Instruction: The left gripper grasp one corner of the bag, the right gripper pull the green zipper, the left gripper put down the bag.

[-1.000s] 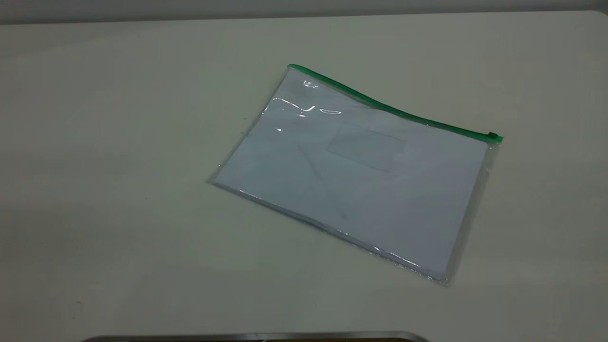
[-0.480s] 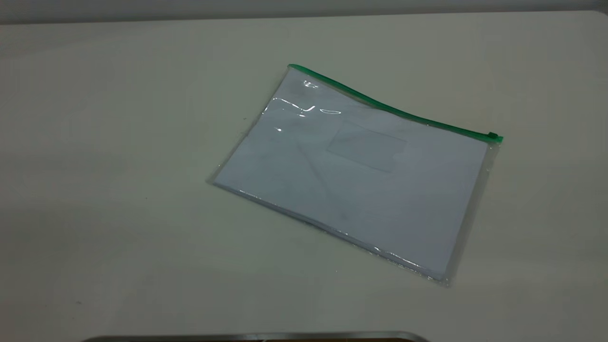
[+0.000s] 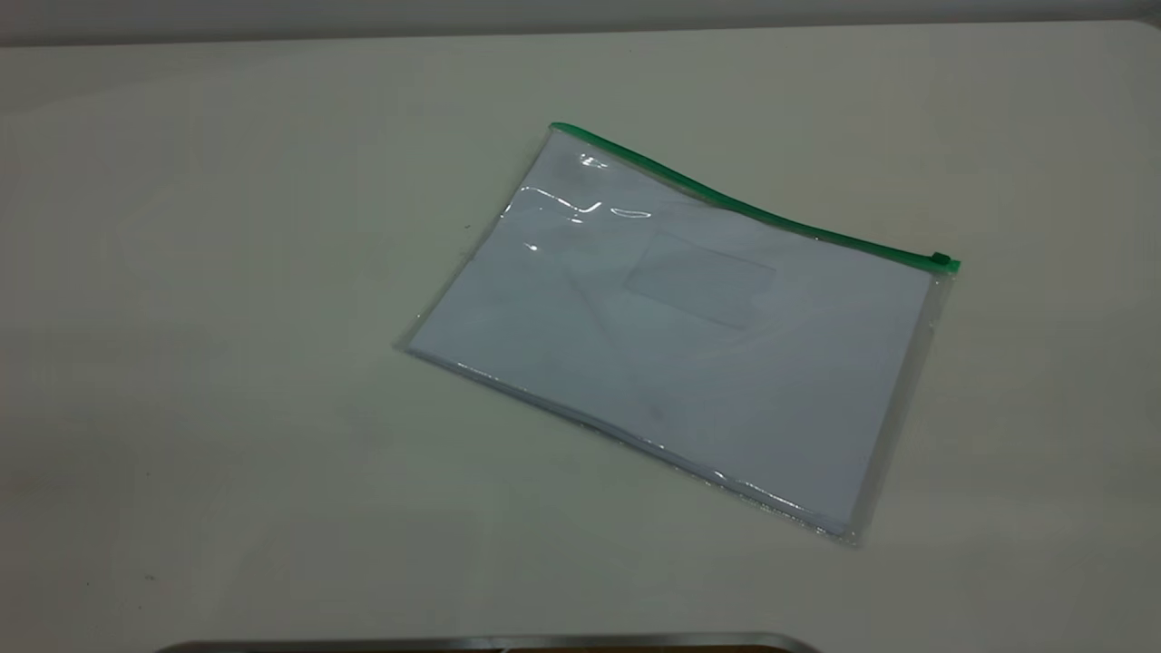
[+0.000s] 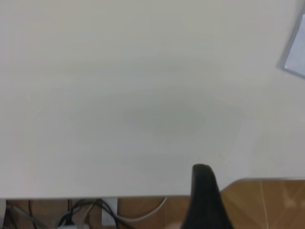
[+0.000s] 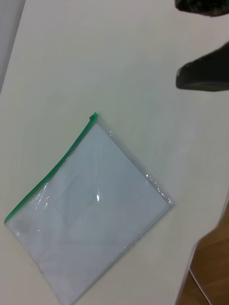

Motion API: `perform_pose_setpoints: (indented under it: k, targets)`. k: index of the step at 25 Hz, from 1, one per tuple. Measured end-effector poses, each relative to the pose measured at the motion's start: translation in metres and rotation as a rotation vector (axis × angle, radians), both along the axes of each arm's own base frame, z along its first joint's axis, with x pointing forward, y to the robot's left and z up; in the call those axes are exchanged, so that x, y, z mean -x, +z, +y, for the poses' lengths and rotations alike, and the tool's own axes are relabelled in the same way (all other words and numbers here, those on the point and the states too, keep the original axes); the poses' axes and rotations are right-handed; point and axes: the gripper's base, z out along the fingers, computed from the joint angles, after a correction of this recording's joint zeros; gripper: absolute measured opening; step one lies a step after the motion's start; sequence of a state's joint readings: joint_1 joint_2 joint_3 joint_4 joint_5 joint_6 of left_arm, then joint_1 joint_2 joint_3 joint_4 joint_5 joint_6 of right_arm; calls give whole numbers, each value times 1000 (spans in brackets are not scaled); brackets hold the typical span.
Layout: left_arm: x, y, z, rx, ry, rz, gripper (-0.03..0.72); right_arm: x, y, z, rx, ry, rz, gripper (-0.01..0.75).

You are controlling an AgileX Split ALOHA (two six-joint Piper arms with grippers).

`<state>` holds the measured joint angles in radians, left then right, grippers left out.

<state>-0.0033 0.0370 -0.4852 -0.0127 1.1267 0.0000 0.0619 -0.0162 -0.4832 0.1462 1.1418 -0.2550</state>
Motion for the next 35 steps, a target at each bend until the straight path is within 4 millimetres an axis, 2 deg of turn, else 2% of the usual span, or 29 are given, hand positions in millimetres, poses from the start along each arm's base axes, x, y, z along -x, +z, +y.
perform_pose_setpoints:
  k: [5, 14, 24, 35]
  targets:
    - [8, -1, 0, 0, 0, -50, 590, 0, 0, 0, 0, 0, 0, 299]
    - [8, -1, 0, 0, 0, -48, 590, 0, 0, 0, 0, 0, 0, 245]
    - [8, -1, 0, 0, 0, -48, 590, 0, 0, 0, 0, -5, 0, 241]
    - [8, -1, 0, -6, -5, -47, 590, -1, 0, -5, -27, -139, 9, 241]
